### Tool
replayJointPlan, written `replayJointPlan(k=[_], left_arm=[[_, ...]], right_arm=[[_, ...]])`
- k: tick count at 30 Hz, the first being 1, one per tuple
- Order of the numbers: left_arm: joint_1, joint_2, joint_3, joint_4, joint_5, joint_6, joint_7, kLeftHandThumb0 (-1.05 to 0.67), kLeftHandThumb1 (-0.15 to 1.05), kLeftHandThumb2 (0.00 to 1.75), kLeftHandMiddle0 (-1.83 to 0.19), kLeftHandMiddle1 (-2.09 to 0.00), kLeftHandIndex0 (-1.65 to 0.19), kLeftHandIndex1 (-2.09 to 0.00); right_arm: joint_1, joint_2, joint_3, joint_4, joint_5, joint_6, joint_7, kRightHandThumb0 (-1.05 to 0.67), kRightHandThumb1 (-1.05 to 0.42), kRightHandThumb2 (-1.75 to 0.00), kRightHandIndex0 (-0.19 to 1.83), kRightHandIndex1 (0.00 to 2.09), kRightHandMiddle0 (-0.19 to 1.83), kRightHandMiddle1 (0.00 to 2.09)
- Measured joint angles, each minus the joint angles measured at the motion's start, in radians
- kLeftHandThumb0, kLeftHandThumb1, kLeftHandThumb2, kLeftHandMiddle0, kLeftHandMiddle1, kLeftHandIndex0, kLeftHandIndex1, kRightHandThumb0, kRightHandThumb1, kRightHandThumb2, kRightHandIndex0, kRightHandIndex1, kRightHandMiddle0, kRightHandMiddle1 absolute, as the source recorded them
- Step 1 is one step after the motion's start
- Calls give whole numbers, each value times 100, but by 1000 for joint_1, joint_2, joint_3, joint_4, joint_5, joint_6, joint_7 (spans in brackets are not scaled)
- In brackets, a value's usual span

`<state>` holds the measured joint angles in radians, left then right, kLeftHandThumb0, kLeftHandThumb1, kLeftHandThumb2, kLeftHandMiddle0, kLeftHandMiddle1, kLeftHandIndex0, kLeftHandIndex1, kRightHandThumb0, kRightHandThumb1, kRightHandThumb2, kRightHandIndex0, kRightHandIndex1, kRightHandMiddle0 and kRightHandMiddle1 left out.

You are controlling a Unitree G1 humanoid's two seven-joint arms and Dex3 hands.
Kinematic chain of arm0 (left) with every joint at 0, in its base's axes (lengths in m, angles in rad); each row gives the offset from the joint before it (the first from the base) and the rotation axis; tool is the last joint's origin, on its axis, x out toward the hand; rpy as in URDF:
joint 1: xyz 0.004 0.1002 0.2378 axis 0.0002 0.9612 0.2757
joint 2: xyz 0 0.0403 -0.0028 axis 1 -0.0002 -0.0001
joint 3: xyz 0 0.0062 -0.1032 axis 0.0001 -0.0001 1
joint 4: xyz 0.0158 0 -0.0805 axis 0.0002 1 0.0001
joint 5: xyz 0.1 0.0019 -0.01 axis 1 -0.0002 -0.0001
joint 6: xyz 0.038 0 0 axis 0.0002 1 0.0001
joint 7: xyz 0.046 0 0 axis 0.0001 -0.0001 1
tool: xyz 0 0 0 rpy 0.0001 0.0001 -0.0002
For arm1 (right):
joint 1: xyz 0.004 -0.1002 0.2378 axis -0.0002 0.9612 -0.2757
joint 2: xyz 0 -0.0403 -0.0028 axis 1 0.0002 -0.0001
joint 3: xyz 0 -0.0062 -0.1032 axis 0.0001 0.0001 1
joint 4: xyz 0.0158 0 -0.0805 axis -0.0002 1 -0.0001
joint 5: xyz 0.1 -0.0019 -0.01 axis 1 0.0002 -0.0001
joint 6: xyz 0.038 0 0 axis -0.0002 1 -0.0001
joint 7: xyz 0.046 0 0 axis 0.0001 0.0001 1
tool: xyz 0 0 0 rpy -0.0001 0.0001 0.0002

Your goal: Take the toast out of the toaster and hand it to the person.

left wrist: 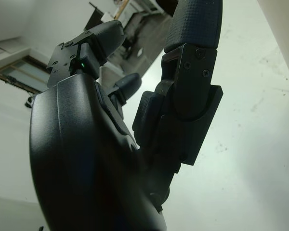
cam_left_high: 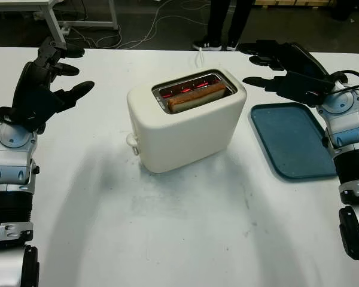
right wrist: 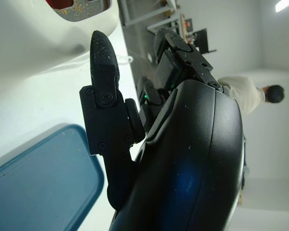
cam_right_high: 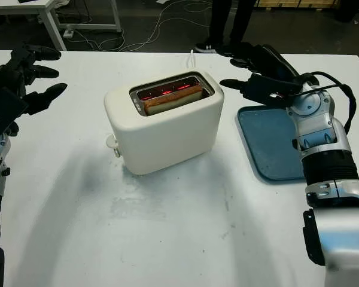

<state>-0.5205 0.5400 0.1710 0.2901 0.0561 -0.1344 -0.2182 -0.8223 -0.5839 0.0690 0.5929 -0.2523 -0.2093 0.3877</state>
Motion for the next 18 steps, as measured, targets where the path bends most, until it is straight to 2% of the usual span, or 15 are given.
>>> replayJointPlan(k=[18], left_arm=[[0, 0, 0, 1, -1, -2, 2, -97, 92, 18, 0, -126, 0, -115]], right_arm=[[0, 0, 0, 0, 0, 0, 0, -47, -92, -18, 48, 0, 44, 0]])
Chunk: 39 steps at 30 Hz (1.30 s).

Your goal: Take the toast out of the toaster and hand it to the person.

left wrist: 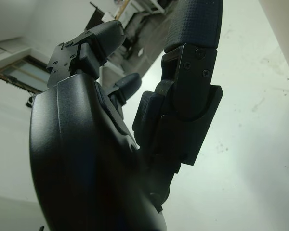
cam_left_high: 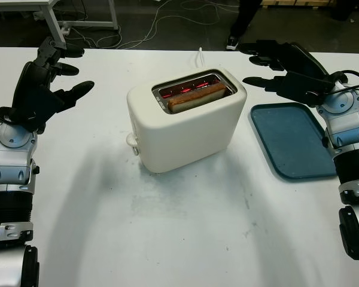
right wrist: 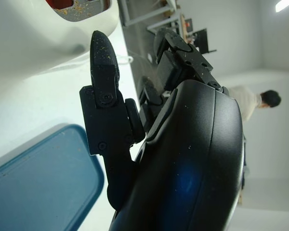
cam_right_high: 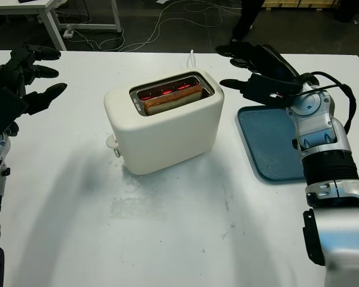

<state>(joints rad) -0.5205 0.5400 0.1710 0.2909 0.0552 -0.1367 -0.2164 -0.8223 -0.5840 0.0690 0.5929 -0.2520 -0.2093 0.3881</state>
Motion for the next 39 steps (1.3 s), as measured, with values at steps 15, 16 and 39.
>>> replayJointPlan(k=[15, 16, 39], left_arm=[[0, 0, -2, 0, 0, 1, -3, -98, 92, 18, 0, -125, 0, -114], [0, 0, -2, 0, 0, 1, -3, -98, 92, 18, 0, -126, 0, -114], [0, -24, -23, -18, 32, -1, 26, -102, 92, 18, 0, -128, 0, -114]], right_arm=[[0, 0, 0, 1, 1, -1, 0, -43, -92, -17, 47, 0, 44, 0], [0, 0, 0, 1, 2, -1, 0, -43, -92, -17, 47, 0, 44, 0], [-2, -3, -25, 46, 45, -44, 11, -43, -92, -19, 43, 0, 41, 0]])
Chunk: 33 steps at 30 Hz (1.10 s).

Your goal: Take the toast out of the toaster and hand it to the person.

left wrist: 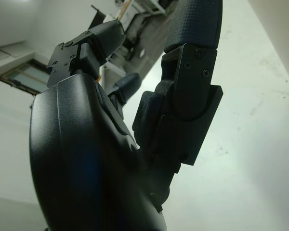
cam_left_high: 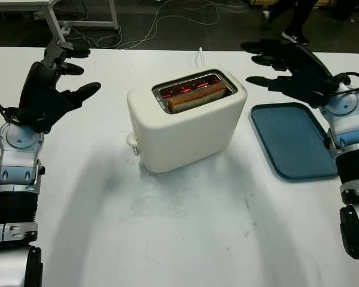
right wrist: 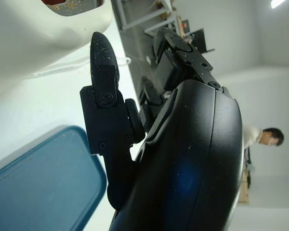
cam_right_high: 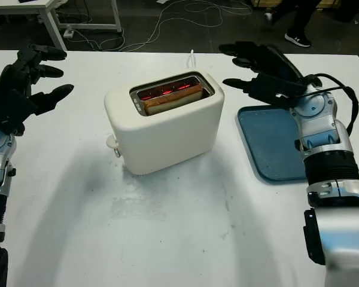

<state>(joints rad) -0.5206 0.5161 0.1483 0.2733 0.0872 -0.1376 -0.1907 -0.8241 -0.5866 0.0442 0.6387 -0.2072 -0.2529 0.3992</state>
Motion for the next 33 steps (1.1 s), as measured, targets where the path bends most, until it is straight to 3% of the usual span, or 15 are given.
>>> replayJointPlan(k=[13, 33], left_arm=[[7, -11, 1, -26, 0, 3, 17, -96, 92, 18, 0, -125, 0, -112], [20, -14, 7, -52, -5, 28, 22, -90, 92, 14, 0, -119, 0, -105]], right_arm=[[3, -8, -4, -18, 12, 0, 14, -45, -92, -21, 43, 1, 41, 1], [9, -7, -4, -57, -6, 16, 13, -33, -92, -20, 44, 1, 42, 1]])
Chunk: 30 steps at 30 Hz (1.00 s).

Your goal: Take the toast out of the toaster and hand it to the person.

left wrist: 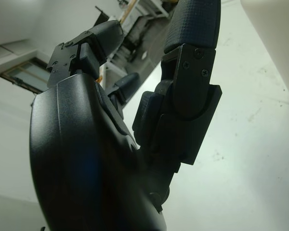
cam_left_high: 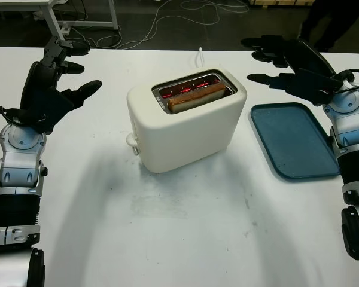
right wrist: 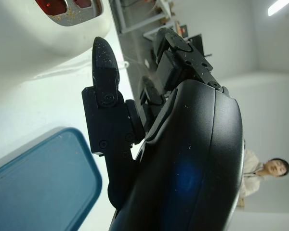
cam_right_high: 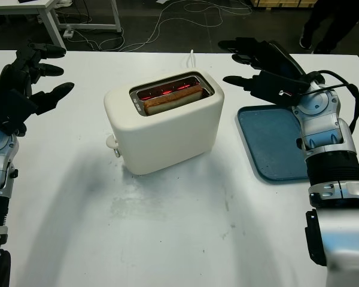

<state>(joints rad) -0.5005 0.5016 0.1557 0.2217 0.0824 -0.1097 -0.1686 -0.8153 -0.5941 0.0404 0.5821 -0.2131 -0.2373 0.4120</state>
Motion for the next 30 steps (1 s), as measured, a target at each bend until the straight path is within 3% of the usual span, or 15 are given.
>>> replayJointPlan(k=[30], left_arm=[[14, -1, 2, -53, 0, 30, -2, -84, 92, 13, 0, -115, 0, -101]], right_arm=[[1, 1, -1, -34, 10, 6, -3, -32, -92, -18, 44, 0, 42, 0]])
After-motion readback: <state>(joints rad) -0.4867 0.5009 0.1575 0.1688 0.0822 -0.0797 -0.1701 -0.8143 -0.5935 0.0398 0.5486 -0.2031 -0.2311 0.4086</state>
